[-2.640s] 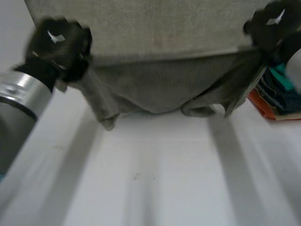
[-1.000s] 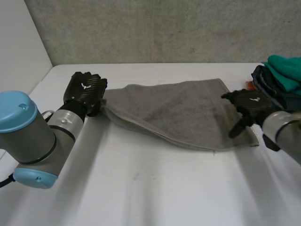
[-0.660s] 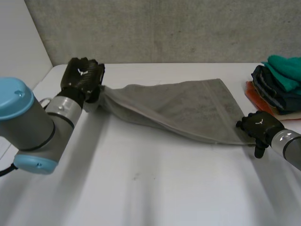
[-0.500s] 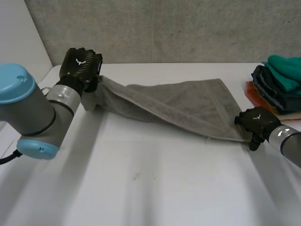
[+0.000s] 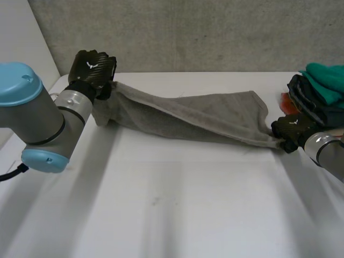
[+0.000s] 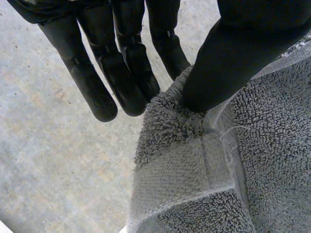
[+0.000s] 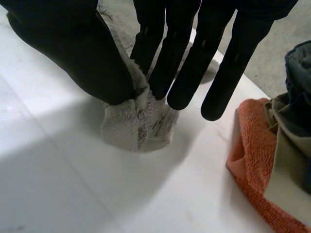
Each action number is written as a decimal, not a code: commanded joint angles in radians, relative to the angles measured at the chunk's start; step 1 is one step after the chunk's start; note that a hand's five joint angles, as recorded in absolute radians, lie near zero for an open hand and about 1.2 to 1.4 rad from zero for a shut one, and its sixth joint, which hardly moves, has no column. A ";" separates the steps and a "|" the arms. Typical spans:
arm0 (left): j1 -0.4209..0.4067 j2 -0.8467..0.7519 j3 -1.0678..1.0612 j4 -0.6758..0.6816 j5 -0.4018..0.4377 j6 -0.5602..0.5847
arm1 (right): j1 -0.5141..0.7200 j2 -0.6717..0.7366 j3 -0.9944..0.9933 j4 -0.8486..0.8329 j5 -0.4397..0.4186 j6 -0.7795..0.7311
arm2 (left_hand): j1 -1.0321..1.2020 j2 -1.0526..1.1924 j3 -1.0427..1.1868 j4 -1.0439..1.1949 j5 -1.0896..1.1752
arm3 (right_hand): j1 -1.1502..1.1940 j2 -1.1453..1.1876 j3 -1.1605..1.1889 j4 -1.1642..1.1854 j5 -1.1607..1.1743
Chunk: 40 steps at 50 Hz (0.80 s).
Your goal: Fold the laundry.
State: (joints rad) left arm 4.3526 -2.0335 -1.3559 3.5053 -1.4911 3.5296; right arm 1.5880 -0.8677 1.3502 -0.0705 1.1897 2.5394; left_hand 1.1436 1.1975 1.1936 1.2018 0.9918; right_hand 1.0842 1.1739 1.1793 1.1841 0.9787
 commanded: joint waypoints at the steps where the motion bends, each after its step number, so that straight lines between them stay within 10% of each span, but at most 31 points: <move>1: 0.010 0.030 -0.054 -0.087 0.000 0.000 | 0.004 -0.088 0.007 0.023 0.014 0.022 | 0.253 0.199 0.203 0.194 0.230 | 0.312 0.222 0.217 0.212 0.243; 12: 0.058 0.372 -0.385 -0.371 0.012 0.054 | -0.039 -0.339 0.090 0.539 0.054 -0.206 | 0.253 0.199 0.203 0.194 0.230 | 0.312 0.222 0.217 0.212 0.243; 22: 0.111 0.604 -0.676 -0.581 0.015 0.380 | -0.059 -0.522 0.313 0.683 0.220 -0.554 | 0.253 0.199 0.203 0.194 0.230 | 0.312 0.222 0.217 0.212 0.243; 40: 0.045 0.118 -0.332 -0.278 -0.006 0.289 | 0.052 -0.245 0.109 0.356 0.286 -0.363 | 0.253 0.199 0.203 0.194 0.230 | 0.312 0.222 0.217 0.212 0.243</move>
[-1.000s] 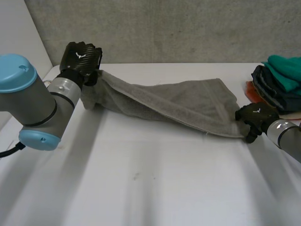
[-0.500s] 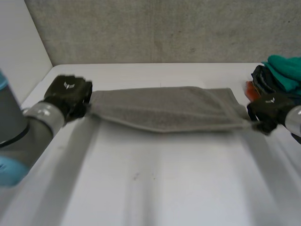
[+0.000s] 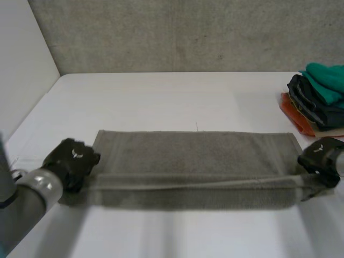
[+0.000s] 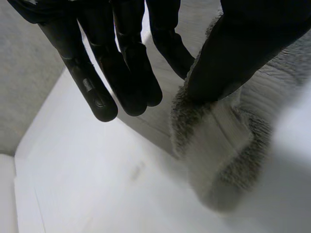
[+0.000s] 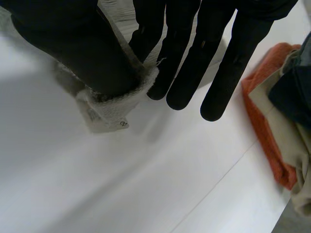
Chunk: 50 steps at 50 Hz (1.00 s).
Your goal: Fold the laundry.
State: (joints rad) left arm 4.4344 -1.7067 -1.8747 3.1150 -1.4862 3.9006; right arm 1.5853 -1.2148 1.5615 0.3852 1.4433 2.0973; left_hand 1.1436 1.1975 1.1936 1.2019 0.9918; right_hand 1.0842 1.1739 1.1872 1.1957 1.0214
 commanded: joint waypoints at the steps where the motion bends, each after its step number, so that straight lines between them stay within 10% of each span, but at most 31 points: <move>1: -0.040 -0.261 0.240 0.137 -0.020 -0.096 | 0.059 0.130 -0.122 -0.142 0.034 0.089 | 0.253 0.199 0.203 0.194 0.230 | 0.312 0.222 0.209 0.201 0.200; 18: -0.119 -0.636 0.686 0.201 -0.192 -0.101 | 0.091 0.393 -0.345 -0.436 0.062 0.090 | 0.253 0.199 0.203 0.194 0.230 | 0.121 0.032 0.018 0.010 0.010; 26: -0.181 -0.636 0.752 0.316 -0.201 -0.096 | 0.108 0.417 -0.380 -0.566 0.127 0.122 | -0.921 -0.974 -0.971 -0.979 -0.943 | -0.828 -0.918 -0.931 -0.940 -0.940; 50: -0.158 -0.499 0.505 0.349 -0.081 -0.107 | 0.042 0.235 -0.235 -0.368 -0.092 0.314 | -0.907 -0.961 -0.957 -0.965 -0.929 | -0.676 -0.766 -0.779 -0.788 -0.788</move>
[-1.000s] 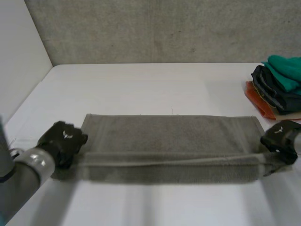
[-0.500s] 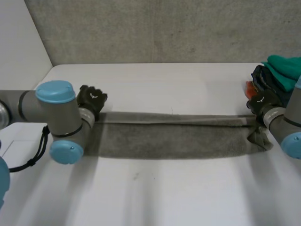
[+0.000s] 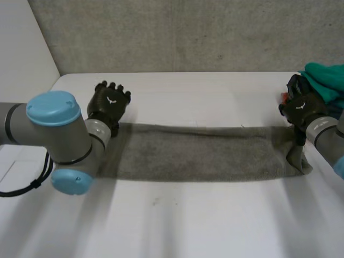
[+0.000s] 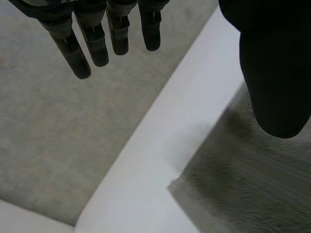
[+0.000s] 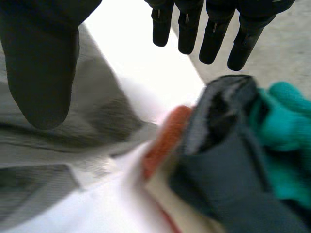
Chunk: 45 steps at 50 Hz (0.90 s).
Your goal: Fold the laundry.
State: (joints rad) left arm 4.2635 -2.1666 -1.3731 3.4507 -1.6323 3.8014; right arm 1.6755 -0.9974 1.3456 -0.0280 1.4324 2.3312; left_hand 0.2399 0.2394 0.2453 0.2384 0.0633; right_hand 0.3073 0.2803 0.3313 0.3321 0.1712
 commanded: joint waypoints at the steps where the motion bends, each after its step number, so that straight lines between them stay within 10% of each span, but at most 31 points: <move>1: 0.018 -0.056 0.012 0.018 0.065 -0.006 | -0.052 0.034 -0.028 0.022 -0.093 0.098 | 0.000 0.001 -0.005 0.001 0.002 | 0.101 0.128 0.077 0.076 0.062; 11: 0.033 -0.137 0.079 0.021 0.054 -0.016 | -0.056 0.057 0.021 -0.099 -0.099 0.137 | 0.015 0.015 0.009 0.016 0.017 | 0.118 0.145 0.094 0.093 0.080; 21: 0.033 0.117 -0.145 0.025 0.065 -0.147 | -0.140 -0.219 0.226 0.121 -0.115 0.309 | 0.009 0.009 0.003 0.010 0.011 | 0.309 0.336 0.285 0.284 0.270; 42: 0.029 0.189 -0.256 0.038 0.095 -0.233 | -0.194 -0.116 0.374 -0.105 -0.190 0.188 | 0.003 0.003 -0.002 0.004 0.005 | 0.406 0.433 0.382 0.381 0.367; 45: 0.029 0.189 -0.256 0.038 0.097 -0.233 | -0.195 -0.103 0.366 -0.136 -0.181 0.188 | 0.000 0.001 -0.005 0.002 0.002 | 0.865 0.892 0.841 0.840 0.827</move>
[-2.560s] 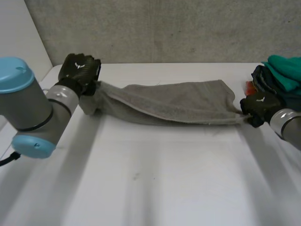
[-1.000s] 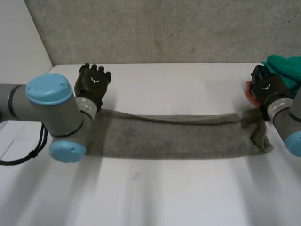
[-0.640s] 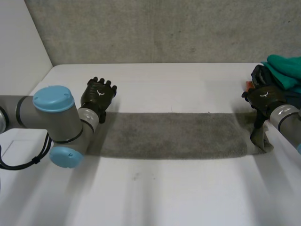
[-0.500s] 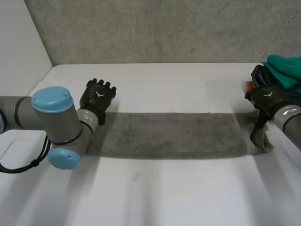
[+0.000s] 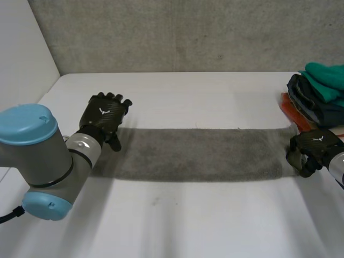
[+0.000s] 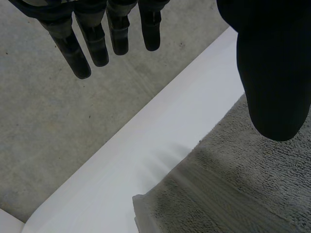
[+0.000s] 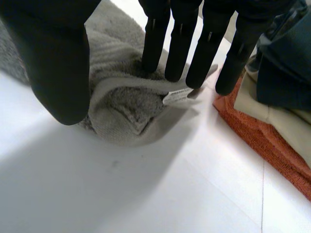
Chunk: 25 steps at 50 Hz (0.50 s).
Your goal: Fold the laundry.
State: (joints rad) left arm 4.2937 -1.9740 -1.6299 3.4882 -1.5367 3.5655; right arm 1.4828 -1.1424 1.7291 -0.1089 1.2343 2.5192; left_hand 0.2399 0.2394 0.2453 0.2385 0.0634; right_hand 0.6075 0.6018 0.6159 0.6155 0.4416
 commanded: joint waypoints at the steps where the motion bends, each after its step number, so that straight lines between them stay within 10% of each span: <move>1: -0.002 -0.003 0.001 0.000 0.000 0.003 | -0.006 0.047 -0.020 -0.057 0.019 0.000 | 0.000 0.001 -0.005 0.001 0.002 | 0.770 0.776 0.762 0.762 0.761; 9: -0.003 0.009 -0.013 -0.001 0.000 0.001 | -0.134 0.021 -0.031 -0.052 0.108 -0.026 | -0.003 -0.002 -0.008 -0.001 -0.001 | 0.789 0.794 0.780 0.781 0.780; 16: -0.002 0.056 -0.047 -0.002 0.000 0.001 | -0.309 -0.022 -0.092 -0.019 0.181 -0.376 | -0.003 -0.002 -0.008 -0.001 -0.001 | 0.789 0.794 0.780 0.781 0.780; 25: 0.009 0.145 -0.096 -0.002 0.001 0.003 | -0.086 -0.175 -0.124 -0.037 0.192 -0.238 | -0.003 -0.002 -0.008 -0.001 -0.001 | 0.789 0.794 0.780 0.781 0.780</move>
State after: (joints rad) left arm 4.2946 -1.8891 -1.6995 3.4863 -1.5359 3.5677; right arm 1.2230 -1.1925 1.6277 -0.1280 1.4319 2.1525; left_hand 0.2399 0.2394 0.2453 0.2384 0.0634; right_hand 1.1108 1.1766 1.1863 1.1953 1.0073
